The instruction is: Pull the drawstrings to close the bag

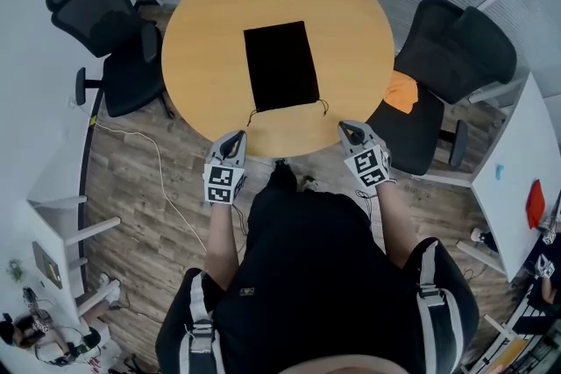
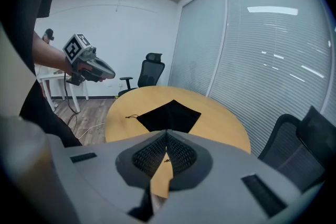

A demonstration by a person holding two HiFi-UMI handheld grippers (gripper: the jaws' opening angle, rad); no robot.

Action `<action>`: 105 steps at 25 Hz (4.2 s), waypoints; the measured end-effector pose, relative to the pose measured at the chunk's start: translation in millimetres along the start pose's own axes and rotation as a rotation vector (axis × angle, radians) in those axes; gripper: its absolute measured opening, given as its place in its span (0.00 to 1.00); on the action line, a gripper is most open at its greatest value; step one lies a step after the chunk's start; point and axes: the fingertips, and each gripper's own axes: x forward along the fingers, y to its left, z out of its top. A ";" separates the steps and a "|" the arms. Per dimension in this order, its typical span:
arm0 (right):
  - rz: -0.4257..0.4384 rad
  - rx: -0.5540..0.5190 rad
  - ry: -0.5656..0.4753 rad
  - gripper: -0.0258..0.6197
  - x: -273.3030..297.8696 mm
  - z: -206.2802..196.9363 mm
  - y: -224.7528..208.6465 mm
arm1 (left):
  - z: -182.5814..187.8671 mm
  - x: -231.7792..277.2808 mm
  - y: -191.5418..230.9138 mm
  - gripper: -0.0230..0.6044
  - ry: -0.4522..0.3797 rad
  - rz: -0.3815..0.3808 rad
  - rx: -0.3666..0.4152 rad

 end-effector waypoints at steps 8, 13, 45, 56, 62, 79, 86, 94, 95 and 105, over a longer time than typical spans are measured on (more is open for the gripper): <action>-0.005 0.012 0.028 0.13 23.0 -1.0 -5.3 | -6.3 24.7 13.5 0.06 0.054 -0.040 0.039; 0.003 0.020 0.056 0.13 38.0 -5.5 -6.0 | -6.7 38.4 23.6 0.06 0.048 -0.083 -0.004; -0.180 0.073 0.390 0.31 170.5 -116.2 -15.8 | -147.0 139.4 35.4 0.18 0.345 -0.183 0.135; -0.212 -0.035 0.457 0.27 176.0 -122.7 -30.7 | -158.5 151.7 44.1 0.19 0.377 -0.209 0.215; -0.140 -0.250 0.493 0.23 185.5 -115.9 -24.7 | -163.4 156.5 33.4 0.19 0.382 -0.242 0.271; -0.100 -0.202 0.501 0.18 189.2 -118.5 -24.8 | -168.6 155.8 28.7 0.22 0.406 -0.240 0.150; -0.112 -0.154 0.488 0.13 190.5 -121.5 -27.2 | -166.7 161.6 34.8 0.20 0.425 -0.246 0.069; -0.112 -0.136 0.479 0.13 191.8 -119.6 -26.8 | -165.8 163.5 35.2 0.07 0.462 -0.261 0.151; -0.114 -0.131 0.479 0.13 191.4 -119.6 -26.4 | -166.4 163.8 34.4 0.07 0.466 -0.259 0.169; -0.121 -0.048 0.431 0.13 173.0 -126.9 -20.2 | -163.3 159.1 30.6 0.06 0.447 -0.229 0.164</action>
